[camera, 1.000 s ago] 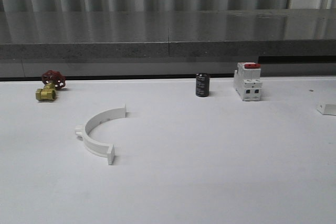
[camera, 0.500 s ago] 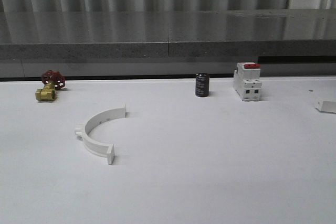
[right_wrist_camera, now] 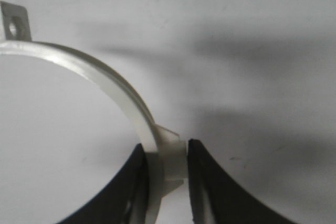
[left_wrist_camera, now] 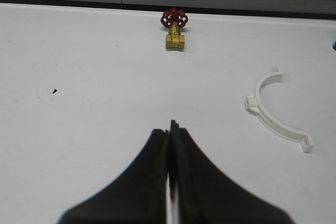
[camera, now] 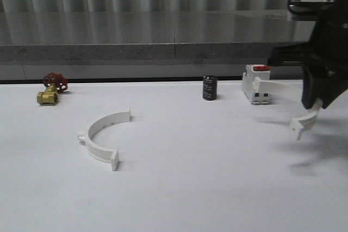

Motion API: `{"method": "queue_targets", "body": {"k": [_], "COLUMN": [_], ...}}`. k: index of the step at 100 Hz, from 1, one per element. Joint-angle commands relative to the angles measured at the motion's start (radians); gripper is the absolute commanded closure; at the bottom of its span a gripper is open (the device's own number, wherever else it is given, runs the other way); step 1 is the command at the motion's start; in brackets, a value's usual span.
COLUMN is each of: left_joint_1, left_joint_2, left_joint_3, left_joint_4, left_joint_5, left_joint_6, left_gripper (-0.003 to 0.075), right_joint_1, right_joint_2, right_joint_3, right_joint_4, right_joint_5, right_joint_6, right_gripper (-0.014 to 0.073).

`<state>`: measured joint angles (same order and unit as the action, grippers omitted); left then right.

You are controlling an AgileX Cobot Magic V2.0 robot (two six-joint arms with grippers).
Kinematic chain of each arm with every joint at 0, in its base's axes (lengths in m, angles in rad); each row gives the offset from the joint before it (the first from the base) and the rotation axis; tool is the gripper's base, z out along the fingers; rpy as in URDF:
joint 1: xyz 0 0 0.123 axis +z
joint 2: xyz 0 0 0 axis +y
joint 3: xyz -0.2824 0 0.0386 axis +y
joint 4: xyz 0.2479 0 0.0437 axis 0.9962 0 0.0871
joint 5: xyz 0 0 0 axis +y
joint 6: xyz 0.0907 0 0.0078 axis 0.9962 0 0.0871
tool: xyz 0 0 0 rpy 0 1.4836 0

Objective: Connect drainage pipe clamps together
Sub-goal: 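Carry the second clamp half toward the first clamp half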

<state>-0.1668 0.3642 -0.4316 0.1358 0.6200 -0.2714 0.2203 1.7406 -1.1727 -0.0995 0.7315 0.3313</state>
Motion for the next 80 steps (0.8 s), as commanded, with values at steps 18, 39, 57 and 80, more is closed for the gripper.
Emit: {"method": "queue_targets", "body": {"k": [18,39,57,80], "left_joint_1": [0.000,0.000,0.000,0.000], "left_joint_2": [0.007,0.007,0.007,0.007], "left_joint_3": [-0.024,-0.024,-0.024,-0.024], "left_joint_4": [-0.004,-0.004,-0.004,-0.004], "left_joint_5": [-0.072,-0.072,-0.072,-0.072], "left_joint_6": [0.000,0.000,0.000,0.000], "left_gripper": [0.0741,0.0741,0.0741,0.0741], "right_joint_1": [0.253,0.344,0.403,0.456], "right_joint_2": [0.005,0.112,0.203,0.279], "right_joint_3": [-0.142,-0.289,-0.402,-0.485], "right_joint_4": [-0.352,-0.333,-0.307,-0.268], "right_joint_5": [0.115,0.159,0.207,0.197], "right_joint_6": [0.520,0.573,0.587,0.601], "right_gripper": [0.0503,0.0503,0.0503,0.0503]}}
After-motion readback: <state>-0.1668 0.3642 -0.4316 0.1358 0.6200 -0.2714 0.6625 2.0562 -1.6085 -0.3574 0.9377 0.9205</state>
